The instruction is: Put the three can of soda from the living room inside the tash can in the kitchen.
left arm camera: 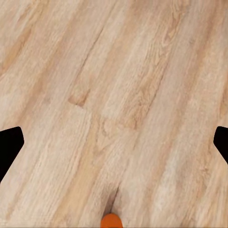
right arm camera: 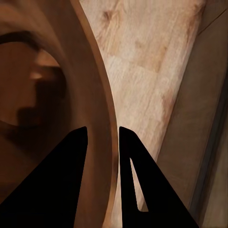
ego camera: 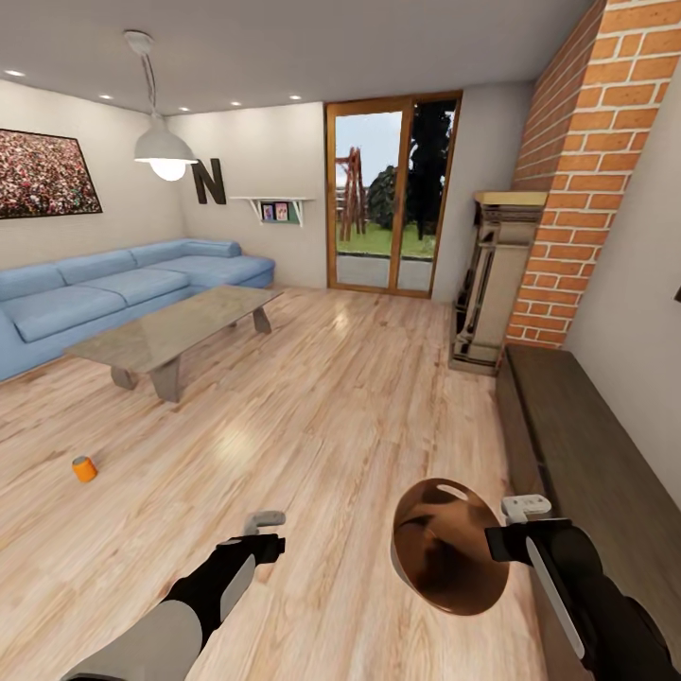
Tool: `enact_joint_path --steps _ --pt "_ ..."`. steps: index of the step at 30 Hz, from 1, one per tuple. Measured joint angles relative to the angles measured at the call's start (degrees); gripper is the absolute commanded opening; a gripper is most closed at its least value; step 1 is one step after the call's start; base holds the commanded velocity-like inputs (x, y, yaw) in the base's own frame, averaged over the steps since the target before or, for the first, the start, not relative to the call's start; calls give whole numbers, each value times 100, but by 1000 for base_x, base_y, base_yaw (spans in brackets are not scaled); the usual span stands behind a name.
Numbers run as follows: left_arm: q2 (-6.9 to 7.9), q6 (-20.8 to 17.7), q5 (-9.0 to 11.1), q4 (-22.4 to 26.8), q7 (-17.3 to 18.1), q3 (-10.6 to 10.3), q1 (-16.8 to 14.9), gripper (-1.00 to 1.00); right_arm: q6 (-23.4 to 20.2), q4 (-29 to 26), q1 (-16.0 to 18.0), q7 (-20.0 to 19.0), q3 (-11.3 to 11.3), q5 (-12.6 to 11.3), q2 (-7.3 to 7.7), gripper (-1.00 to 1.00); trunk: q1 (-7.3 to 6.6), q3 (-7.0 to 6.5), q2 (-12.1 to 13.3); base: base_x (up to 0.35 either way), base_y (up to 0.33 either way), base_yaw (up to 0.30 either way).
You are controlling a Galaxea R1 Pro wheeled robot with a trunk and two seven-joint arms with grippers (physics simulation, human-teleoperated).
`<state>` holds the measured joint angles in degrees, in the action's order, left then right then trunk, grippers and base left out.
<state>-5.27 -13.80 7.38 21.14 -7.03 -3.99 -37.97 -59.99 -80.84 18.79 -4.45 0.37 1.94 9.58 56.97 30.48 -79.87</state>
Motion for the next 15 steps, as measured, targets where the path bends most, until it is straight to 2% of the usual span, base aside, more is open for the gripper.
enact_joint_path --steps 15 --pt "0 0 0 -1 0 2 0 100 0 -4 -5 -1 4 -29 0 -100 0 0 0 42 0 0"
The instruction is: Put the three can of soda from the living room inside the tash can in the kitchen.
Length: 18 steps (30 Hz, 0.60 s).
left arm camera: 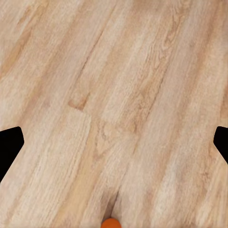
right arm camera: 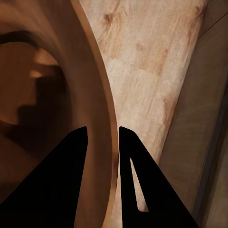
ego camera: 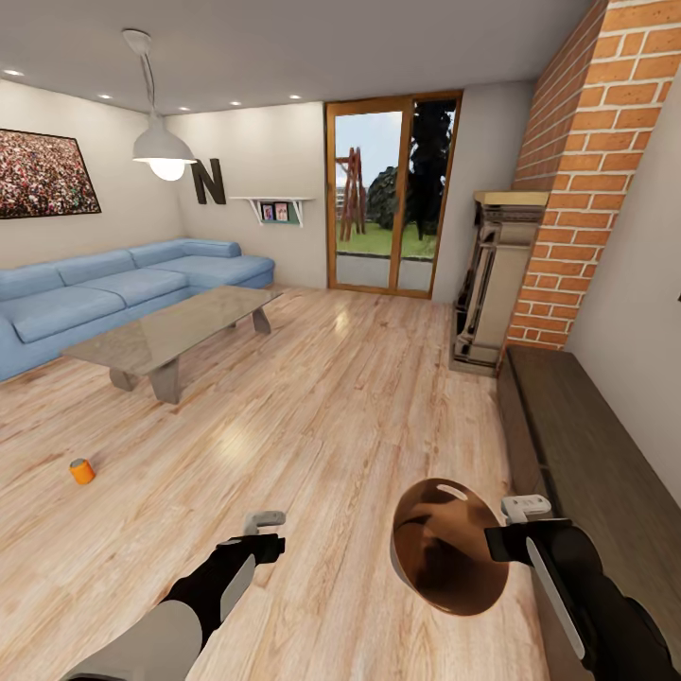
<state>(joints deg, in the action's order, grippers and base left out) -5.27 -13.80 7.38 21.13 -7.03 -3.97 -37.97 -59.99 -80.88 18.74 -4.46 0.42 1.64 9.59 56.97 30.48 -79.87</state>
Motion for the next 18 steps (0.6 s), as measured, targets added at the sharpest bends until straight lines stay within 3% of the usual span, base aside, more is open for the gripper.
enact_joint_path --steps 10,14,18 --pt "-5 -67 0 -1 0 1 0 100 0 62 31 -9 51 -50 -22 -100 0 0 0 1 0 0" --pt "-12 -94 4 -111 14 1 0 100 1 367 175 0 342 15 -19 -100 0 0 0 0 0 0" --pt "-6 -80 11 -518 40 9 0 100 1 1029 623 4 593 33 11 -100 0 -1 0 0 0 0"
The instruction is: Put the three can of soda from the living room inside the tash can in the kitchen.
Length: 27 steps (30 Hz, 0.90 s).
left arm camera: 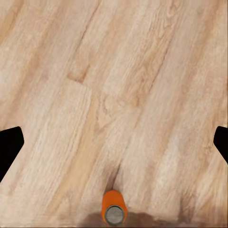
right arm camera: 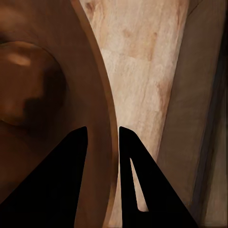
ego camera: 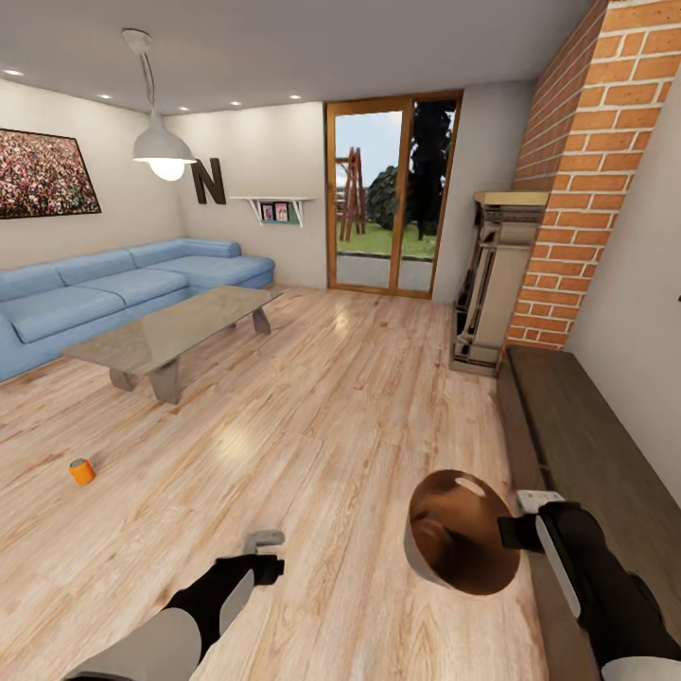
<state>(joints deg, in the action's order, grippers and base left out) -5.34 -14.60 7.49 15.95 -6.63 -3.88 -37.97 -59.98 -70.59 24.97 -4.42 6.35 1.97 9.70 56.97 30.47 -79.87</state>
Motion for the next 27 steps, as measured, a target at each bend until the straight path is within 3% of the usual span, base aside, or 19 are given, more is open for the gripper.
enact_joint_path --steps 7,11,13,15,17,22,27 --pt "4 -18 3 -293 12 9 0 100 -1 926 322 -5 49 -50 -13 -100 0 1 0 0 0 0" --pt "-10 -27 1 -319 12 10 0 100 0 2005 512 28 37 72 -28 -100 0 1 0 0 0 0" --pt "-12 -72 -1 -328 17 15 0 100 1 2455 781 36 17 129 -43 -100 0 1 1 0 0 0" --pt "-12 -133 -1 -330 19 17 0 100 0 2735 918 22 -3 17 -85 -100 0 1 0 0 0 0" --pt "-12 -166 -2 -333 18 18 0 100 -2 2878 970 19 -9 -86 -128 -100 0 1 0 0 0 0" --pt "-11 -315 -1 -337 41 25 -1 100 204 3273 1040 34 -25 86 -218 -100 0 1 0 0 0 0" --pt "-6 -374 5 -332 62 39 0 100 414 3428 1055 23 -50 -6 -258 -100 0 1 0 0 0 0"
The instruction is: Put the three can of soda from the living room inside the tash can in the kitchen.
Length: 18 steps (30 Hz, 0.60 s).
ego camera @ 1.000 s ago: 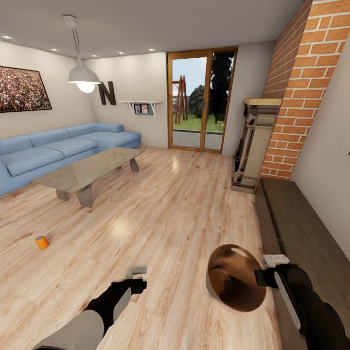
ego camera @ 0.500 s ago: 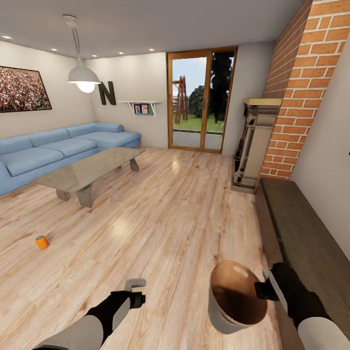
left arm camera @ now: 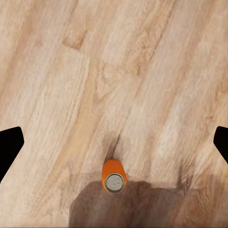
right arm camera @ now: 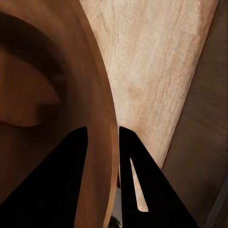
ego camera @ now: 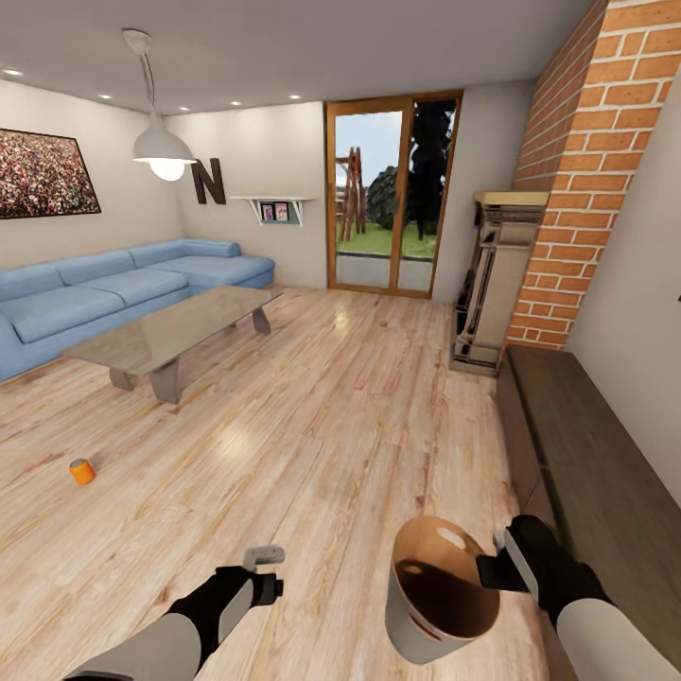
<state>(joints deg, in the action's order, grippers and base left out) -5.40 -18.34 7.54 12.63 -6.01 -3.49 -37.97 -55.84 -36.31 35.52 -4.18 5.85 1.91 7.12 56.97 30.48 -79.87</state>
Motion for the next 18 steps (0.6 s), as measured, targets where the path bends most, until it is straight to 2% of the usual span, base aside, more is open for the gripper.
enact_joint_path --steps 6,12,16,18 --pt "-4 -89 9 -32 -10 35 -1 100 325 126 5 3 -130 44 -12 -100 0 0 0 0 0 0" --pt "-10 -146 17 -246 -32 47 0 100 443 183 5 -3 -203 63 6 -100 0 0 0 0 0 0" --pt "-12 -156 18 -303 -37 49 0 100 379 54 24 -20 -201 56 4 -100 0 0 0 0 0 0" --pt "-16 -159 19 -317 -33 50 1 100 147 -126 65 -25 -210 33 -10 -100 0 -1 0 0 0 0"
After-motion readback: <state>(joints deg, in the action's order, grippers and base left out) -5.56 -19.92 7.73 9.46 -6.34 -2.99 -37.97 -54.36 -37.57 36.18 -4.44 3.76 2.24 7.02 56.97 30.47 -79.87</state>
